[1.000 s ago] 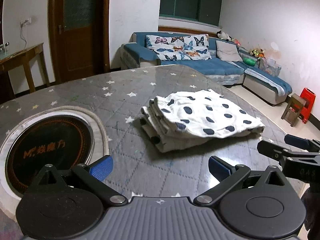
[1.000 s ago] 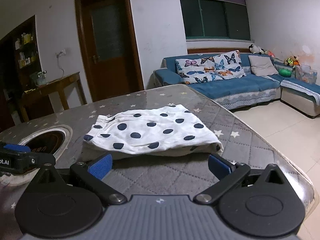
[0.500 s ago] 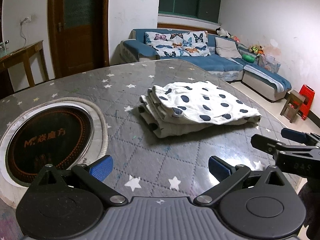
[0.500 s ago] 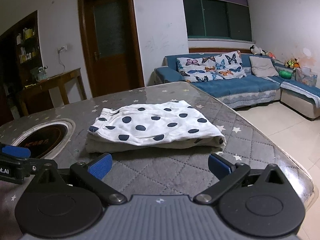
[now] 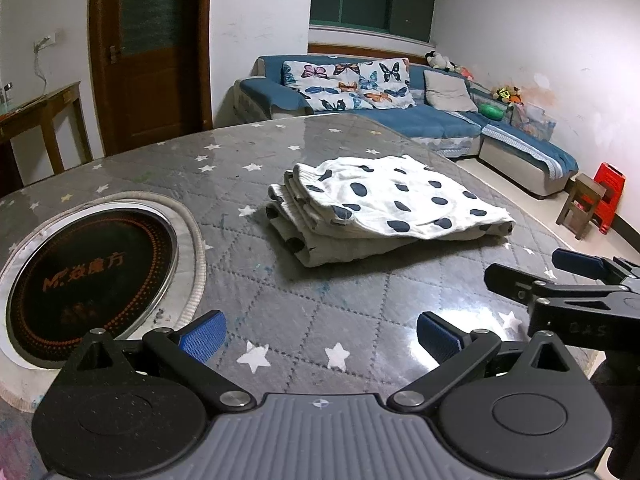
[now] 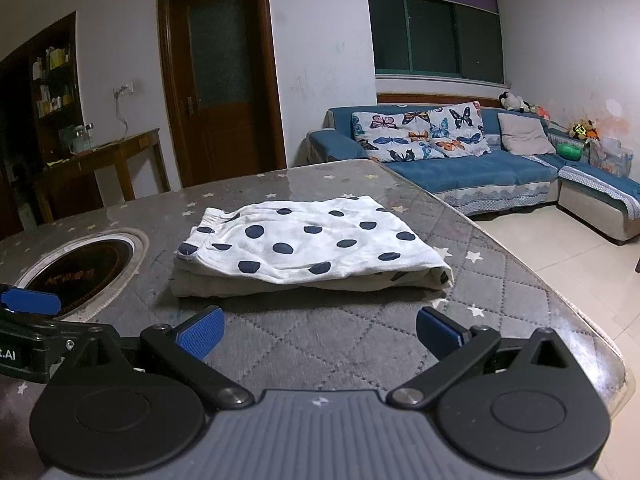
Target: Fold clothes
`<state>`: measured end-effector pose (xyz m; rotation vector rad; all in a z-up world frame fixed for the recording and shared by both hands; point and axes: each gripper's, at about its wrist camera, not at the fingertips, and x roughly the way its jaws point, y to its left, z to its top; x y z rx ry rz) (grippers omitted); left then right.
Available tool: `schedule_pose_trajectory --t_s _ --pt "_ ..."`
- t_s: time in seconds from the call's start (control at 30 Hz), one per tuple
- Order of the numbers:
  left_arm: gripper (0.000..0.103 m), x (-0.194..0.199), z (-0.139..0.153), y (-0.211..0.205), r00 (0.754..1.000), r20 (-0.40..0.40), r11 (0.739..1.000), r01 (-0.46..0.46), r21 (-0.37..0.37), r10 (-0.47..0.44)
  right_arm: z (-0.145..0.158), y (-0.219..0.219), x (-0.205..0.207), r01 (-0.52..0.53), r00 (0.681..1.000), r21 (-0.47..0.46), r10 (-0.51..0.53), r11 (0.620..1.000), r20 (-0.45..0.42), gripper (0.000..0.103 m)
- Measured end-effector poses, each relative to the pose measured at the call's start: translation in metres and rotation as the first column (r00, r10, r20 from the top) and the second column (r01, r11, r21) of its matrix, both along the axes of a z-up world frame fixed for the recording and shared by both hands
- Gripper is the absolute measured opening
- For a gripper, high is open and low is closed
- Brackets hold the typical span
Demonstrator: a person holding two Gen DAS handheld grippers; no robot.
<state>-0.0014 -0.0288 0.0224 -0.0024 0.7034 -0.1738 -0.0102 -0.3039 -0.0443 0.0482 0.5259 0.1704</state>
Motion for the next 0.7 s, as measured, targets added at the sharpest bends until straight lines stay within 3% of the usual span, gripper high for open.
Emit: schedule_pose_trajectory --t_s 0.7 --pt "0.103 -0.0014 -0.0009 -0.0053 1.000 -0.003 1.000 0.014 0.005 -0.014 -0.0040 0.0061 0.0018 -0.010 1.000 -0.035 0.009 0.999 -0.025 0.103"
